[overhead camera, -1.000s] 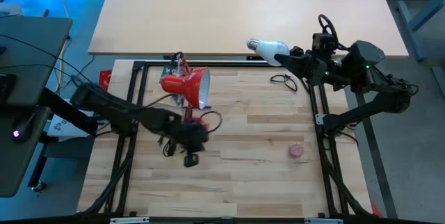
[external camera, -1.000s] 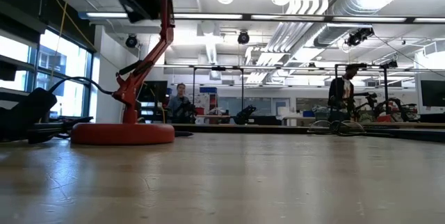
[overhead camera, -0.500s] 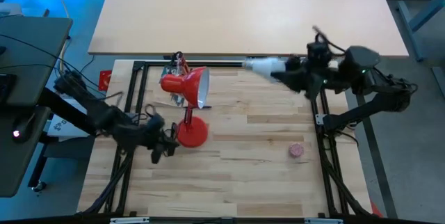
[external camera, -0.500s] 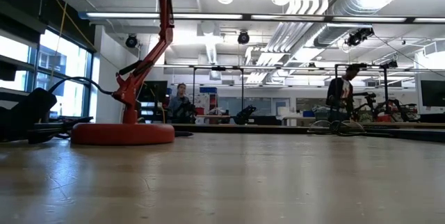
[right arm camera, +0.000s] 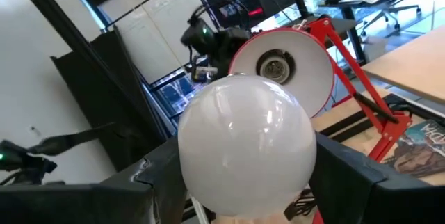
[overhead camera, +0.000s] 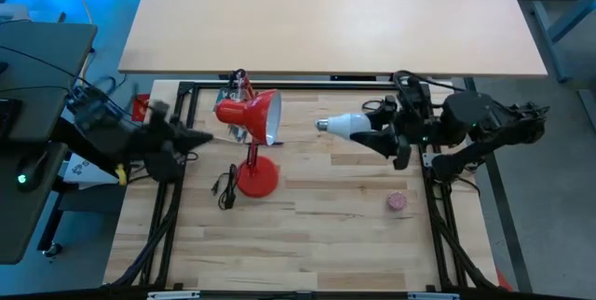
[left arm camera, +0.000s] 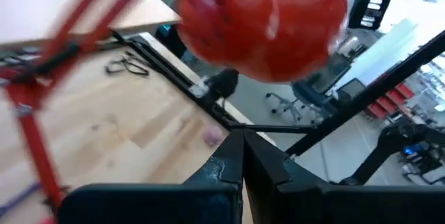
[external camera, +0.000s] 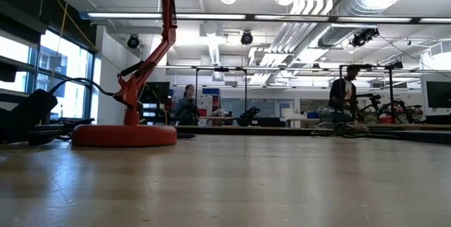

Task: Screw lightbulb
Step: Insert the lightbulb on the lamp

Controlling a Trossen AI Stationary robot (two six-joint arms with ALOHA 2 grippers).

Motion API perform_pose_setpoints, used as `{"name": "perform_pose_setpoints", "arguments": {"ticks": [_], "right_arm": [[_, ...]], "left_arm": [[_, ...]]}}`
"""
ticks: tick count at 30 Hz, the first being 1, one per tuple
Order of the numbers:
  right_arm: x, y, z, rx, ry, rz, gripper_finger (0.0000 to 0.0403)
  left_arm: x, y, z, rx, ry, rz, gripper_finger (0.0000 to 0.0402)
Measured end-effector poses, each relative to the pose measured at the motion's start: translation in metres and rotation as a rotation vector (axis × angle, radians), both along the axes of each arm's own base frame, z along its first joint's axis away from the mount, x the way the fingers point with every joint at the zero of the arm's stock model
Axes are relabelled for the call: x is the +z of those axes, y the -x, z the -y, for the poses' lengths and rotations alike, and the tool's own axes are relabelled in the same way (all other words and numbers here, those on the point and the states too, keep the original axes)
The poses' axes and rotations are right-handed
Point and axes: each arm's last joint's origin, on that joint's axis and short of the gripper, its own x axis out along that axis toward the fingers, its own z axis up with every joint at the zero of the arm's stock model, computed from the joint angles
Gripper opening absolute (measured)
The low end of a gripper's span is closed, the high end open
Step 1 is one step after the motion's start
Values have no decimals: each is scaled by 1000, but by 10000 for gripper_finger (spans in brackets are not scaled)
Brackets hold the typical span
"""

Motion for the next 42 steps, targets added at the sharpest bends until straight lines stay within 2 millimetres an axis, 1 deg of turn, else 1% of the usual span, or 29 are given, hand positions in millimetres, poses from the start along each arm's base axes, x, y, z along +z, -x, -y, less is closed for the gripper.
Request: {"name": "perform_pose_setpoints", "arguments": {"ticks": [6, 9, 12, 15, 19, 23, 29, 33, 36, 42], "right_arm": [[0, 0, 1, 6, 18, 0, 233], [0, -1, 2, 15, 17, -1, 234], [-1, -2, 3, 32, 18, -4, 234], [-4, -7, 7, 20, 22, -24, 233], [-11, -21, 13, 23, 30, -58, 233], [-17, -37, 18, 26, 29, -70, 234], [-23, -52, 23, -2, 60, -81, 233], [-23, -56, 27, -34, 155, -70, 233], [-21, -56, 31, -52, 271, -64, 233], [-22, -56, 31, -15, 506, -76, 233]], "left_arm": [[-1, 33, -27, 9, -74, -34, 0], [0, 46, -38, 15, -102, -10, 0], [4, 55, -45, -38, -91, 41, 0], [15, 55, -42, -115, -103, 127, 0], [25, 48, -36, -144, -200, 180, 0], [23, 46, -36, -118, -244, 154, 0], [20, 46, -36, -115, -210, 131, 0], [20, 45, -36, -97, -159, 135, 0], [20, 45, -36, -89, -145, 137, 0], [20, 43, -37, 28, -57, 149, 0]]}}
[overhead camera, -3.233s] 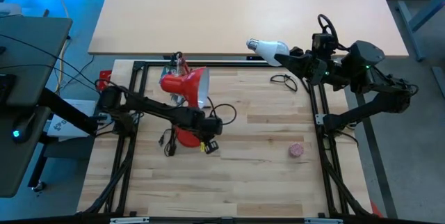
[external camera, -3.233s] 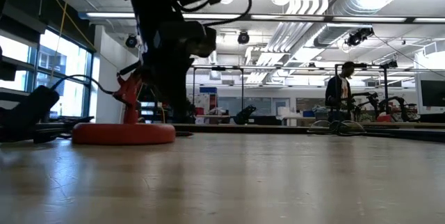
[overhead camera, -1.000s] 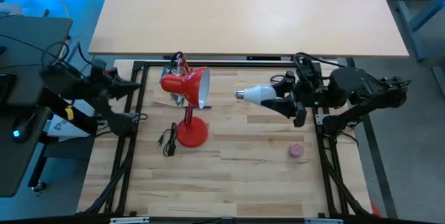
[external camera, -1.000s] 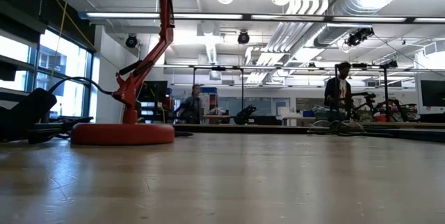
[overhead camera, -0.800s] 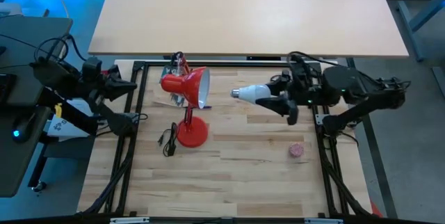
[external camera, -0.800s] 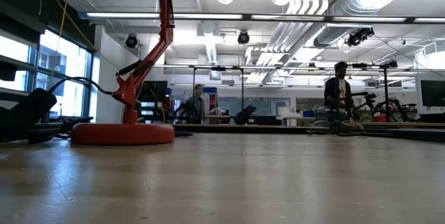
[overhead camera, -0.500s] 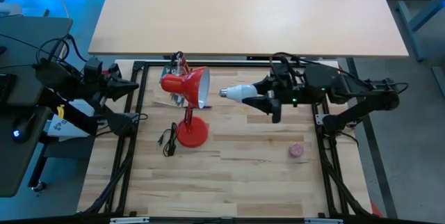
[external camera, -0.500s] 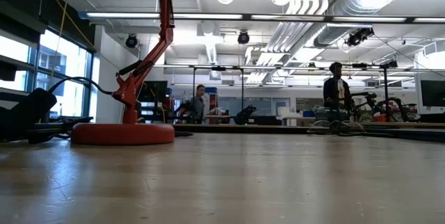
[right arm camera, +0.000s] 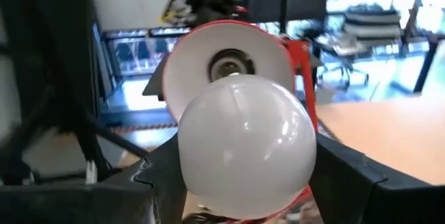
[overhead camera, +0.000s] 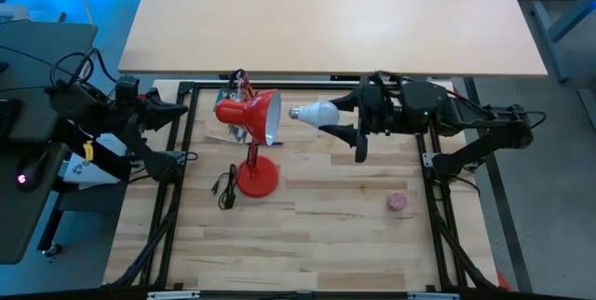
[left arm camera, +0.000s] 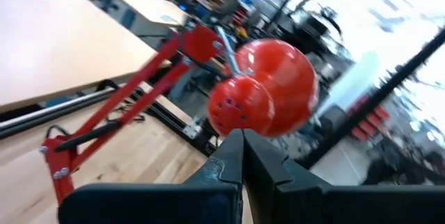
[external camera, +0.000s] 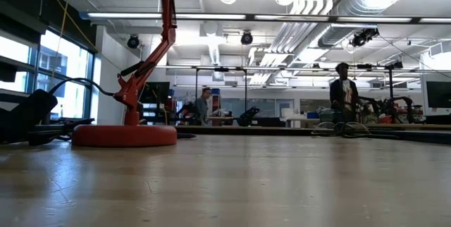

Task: Screw lightbulb
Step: Insert the lightbulb on the lamp

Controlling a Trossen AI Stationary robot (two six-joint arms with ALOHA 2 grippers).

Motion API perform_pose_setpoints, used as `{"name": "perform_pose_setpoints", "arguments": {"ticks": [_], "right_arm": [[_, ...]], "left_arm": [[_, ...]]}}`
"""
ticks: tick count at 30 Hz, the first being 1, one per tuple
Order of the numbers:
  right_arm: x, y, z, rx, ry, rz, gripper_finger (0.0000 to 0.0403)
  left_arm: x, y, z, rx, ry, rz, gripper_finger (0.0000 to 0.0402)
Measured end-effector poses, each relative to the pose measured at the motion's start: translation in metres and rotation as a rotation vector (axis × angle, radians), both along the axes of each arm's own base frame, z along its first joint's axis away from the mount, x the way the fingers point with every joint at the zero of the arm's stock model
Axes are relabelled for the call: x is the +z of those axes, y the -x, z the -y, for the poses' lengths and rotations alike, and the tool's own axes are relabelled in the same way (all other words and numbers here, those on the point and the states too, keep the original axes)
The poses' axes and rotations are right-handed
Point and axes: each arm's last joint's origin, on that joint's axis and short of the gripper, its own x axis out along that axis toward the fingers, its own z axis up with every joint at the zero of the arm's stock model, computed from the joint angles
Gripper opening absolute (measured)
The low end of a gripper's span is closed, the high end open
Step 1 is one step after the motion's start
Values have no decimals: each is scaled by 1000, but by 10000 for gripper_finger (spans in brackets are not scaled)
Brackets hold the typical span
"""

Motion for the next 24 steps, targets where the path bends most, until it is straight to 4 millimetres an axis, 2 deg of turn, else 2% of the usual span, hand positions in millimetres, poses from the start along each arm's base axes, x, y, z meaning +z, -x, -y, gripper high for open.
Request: {"name": "perform_pose_setpoints", "arguments": {"ticks": [9, 14, 24], "right_arm": [[-2, -12, -2, 26, 319, 8, 233], [-12, -25, -2, 6, 474, -51, 233], [-14, -33, -1, -2, 511, -29, 233]], "left_arm": [[0, -4, 0, 151, 44, 10, 0], [0, -4, -1, 182, 90, 28, 0], [-1, -6, 0, 206, 83, 24, 0]]}}
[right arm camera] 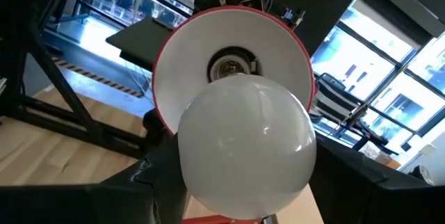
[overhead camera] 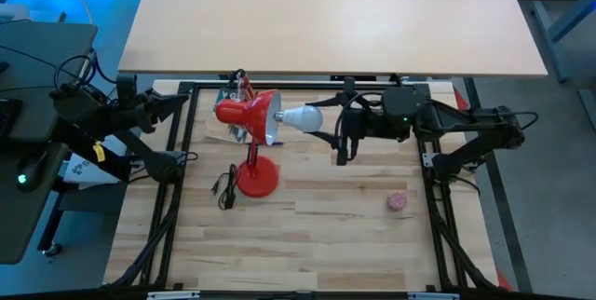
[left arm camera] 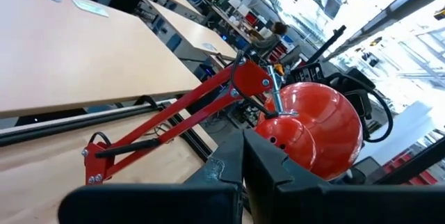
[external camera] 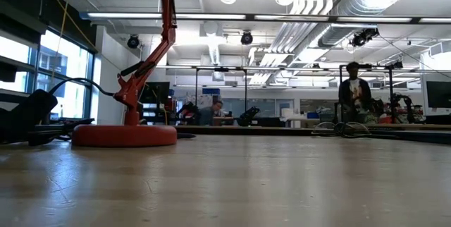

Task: Screw lightbulb
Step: Insert the lightbulb on the lamp

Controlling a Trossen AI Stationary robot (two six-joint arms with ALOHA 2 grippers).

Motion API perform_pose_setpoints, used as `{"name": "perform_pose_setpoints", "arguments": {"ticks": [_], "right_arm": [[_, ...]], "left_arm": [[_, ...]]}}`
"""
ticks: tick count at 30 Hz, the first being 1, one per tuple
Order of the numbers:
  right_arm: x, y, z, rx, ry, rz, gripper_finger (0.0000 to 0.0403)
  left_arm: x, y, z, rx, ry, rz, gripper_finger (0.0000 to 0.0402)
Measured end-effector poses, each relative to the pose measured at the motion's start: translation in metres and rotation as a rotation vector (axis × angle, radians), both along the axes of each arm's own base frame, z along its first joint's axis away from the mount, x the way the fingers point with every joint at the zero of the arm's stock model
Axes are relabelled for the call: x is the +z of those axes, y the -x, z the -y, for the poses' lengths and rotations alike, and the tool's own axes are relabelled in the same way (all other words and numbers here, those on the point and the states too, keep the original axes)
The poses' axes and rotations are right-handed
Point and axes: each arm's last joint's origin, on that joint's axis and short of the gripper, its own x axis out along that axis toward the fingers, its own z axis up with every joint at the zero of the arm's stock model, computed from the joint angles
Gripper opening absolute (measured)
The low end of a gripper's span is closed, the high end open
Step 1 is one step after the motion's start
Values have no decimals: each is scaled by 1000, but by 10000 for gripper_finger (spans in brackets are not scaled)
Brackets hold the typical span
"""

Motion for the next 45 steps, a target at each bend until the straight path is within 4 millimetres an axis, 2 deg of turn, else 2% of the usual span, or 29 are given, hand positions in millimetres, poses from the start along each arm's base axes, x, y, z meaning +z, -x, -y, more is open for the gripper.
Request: {"name": "perform_pose_setpoints", "arguments": {"ticks": [18, 21, 28, 31, 33, 35, 41, 45], "right_arm": [[1, -2, -1, 43, -57, 19, 233], [1, -2, -1, 44, 29, 11, 233], [0, -2, 0, 11, 384, -38, 233], [0, -2, 0, -9, 445, -51, 233], [0, -2, 1, -46, 377, -48, 233], [0, -2, 2, -65, 228, -24, 233], [8, -2, -3, 74, -451, 124, 233], [11, -2, -5, 164, -831, 140, 233]], "left_arm": [[0, 0, 0, 13, -7, -3, 0], [0, 0, 0, 12, -8, -3, 0], [0, 0, 0, 12, -8, -3, 0], [0, 0, 0, 12, -8, -3, 0], [0, 0, 0, 12, -8, -3, 0], [0, 0, 0, 12, -8, -3, 0], [0, 0, 0, 12, -9, -3, 0], [0, 0, 0, 11, -11, -4, 0]]}}
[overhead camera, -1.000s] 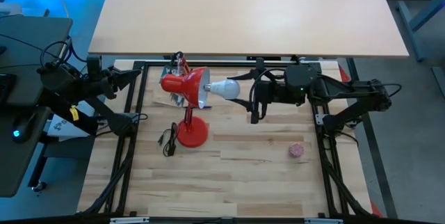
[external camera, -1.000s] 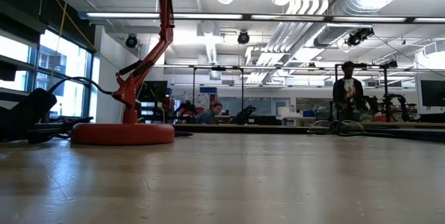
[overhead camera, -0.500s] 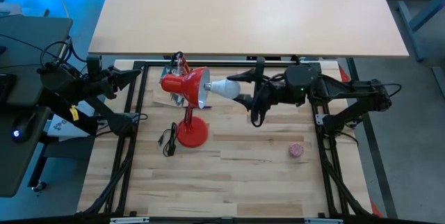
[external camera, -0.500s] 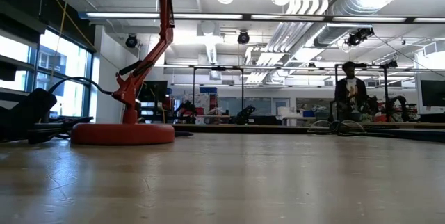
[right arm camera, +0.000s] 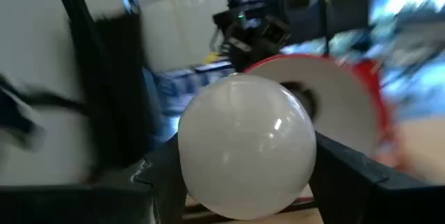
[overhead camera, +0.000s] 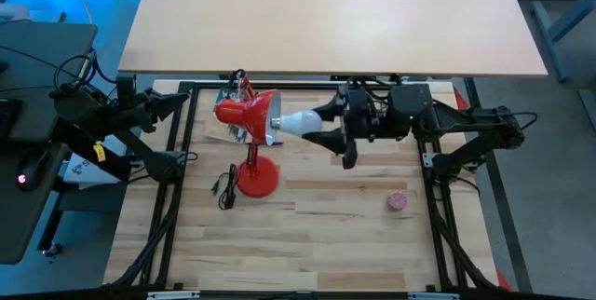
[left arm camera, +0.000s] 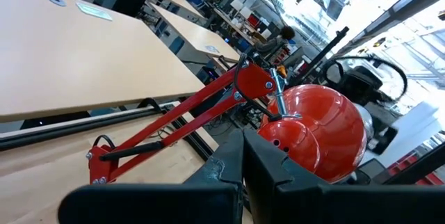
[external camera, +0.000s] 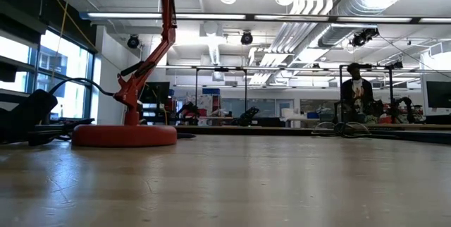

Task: Screw lightbulb
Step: Insert the lightbulb on the lamp

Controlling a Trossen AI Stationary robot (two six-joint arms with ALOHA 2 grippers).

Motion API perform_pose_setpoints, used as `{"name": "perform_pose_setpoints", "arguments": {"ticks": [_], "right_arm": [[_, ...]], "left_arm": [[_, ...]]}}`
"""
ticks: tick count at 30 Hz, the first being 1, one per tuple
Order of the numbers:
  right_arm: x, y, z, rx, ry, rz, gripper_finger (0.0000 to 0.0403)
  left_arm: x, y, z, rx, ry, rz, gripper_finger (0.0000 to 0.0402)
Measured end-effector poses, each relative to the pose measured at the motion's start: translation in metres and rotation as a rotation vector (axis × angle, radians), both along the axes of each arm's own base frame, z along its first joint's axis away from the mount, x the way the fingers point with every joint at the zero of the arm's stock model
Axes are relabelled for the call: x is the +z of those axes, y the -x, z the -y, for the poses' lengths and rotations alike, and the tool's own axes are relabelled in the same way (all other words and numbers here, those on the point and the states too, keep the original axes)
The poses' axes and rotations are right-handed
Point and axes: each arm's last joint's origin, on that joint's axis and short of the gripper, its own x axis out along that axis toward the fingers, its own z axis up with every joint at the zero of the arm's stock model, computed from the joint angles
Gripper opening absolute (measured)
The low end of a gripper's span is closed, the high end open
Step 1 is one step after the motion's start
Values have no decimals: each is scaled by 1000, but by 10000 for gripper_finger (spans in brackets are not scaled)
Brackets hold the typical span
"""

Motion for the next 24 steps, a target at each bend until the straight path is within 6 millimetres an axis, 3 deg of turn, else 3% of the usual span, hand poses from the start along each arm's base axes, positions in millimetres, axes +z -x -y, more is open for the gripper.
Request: {"name": "perform_pose_setpoints", "arguments": {"ticks": [4, 14, 24], "right_arm": [[-2, 0, -1, 72, -293, -46, 233], [-11, -2, 19, 9, -745, -144, 233], [-19, -27, 18, 70, -907, -105, 233]], "left_arm": [[0, 0, 0, 0, -8, -4, 0], [-1, -7, 6, 7, -139, -79, 0], [-5, -31, 24, 4, -200, -147, 0]]}}
